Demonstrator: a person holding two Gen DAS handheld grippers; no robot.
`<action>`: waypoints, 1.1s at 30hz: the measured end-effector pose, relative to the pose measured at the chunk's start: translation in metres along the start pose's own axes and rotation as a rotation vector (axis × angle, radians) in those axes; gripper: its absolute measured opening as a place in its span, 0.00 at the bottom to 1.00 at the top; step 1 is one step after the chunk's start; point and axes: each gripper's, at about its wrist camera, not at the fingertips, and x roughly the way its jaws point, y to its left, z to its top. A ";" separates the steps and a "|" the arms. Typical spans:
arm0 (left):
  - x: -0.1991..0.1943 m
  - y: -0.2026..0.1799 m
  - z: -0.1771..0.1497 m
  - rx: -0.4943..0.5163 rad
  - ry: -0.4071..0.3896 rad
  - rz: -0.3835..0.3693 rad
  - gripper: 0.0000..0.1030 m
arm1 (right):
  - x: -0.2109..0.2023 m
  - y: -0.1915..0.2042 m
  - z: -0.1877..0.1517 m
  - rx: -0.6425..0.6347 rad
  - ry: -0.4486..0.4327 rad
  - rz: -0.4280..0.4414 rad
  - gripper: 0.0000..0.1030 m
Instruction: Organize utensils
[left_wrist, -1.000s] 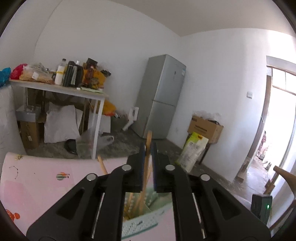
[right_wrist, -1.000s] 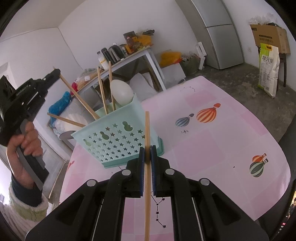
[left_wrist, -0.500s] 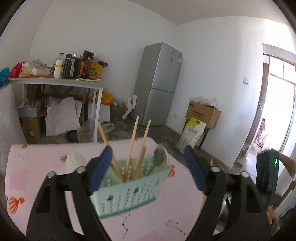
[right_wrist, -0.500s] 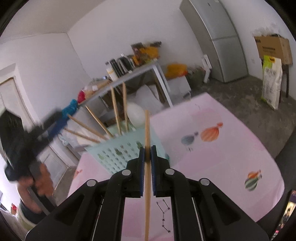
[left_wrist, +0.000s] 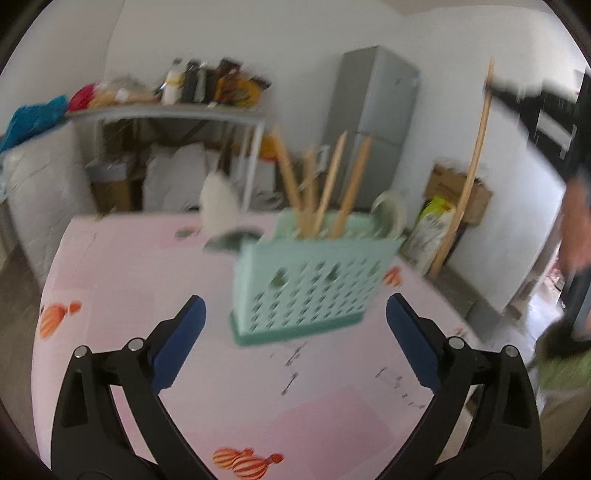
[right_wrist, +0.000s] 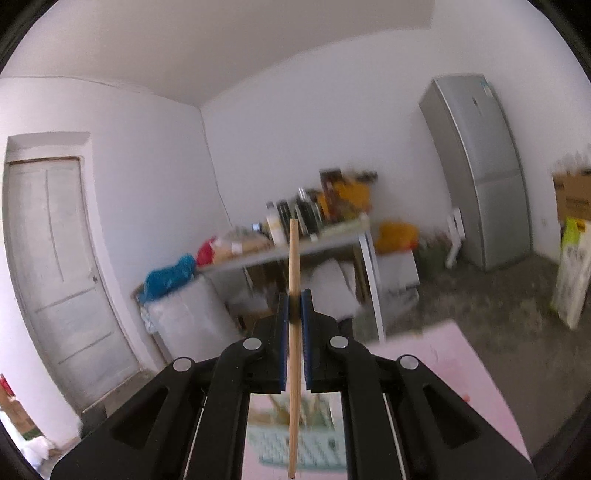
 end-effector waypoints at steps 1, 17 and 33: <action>0.006 0.004 -0.004 -0.013 0.023 0.028 0.92 | 0.007 0.003 0.006 -0.006 -0.017 0.008 0.07; 0.028 0.005 -0.028 -0.003 0.067 0.290 0.92 | 0.109 -0.001 -0.073 -0.050 0.199 -0.052 0.08; 0.024 -0.020 -0.024 0.065 0.063 0.455 0.92 | -0.007 -0.005 -0.156 -0.074 0.349 -0.315 0.76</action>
